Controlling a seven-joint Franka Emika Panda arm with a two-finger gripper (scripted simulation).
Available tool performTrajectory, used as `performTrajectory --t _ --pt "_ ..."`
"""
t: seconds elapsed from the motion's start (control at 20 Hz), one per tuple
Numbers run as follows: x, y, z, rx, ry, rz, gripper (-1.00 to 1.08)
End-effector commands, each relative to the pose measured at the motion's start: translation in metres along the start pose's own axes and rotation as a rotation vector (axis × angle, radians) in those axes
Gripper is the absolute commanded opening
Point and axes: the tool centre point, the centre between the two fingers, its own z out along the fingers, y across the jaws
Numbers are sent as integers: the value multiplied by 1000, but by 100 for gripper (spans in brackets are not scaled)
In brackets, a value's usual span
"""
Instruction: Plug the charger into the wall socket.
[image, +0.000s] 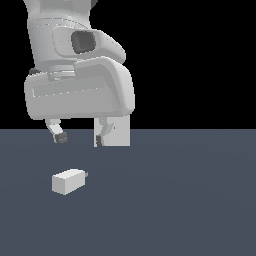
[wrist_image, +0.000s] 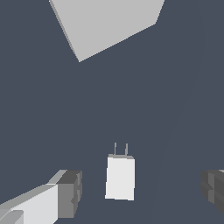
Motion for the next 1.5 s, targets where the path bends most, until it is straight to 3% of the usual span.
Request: performTrajectory --t 0.0,0.85,1.45 --pt "-5 -3 5 -4 9 19 100" --pt "-18 -11 19 -14 23 54 100" --pt "-27 -10 61 -14 23 57 100"
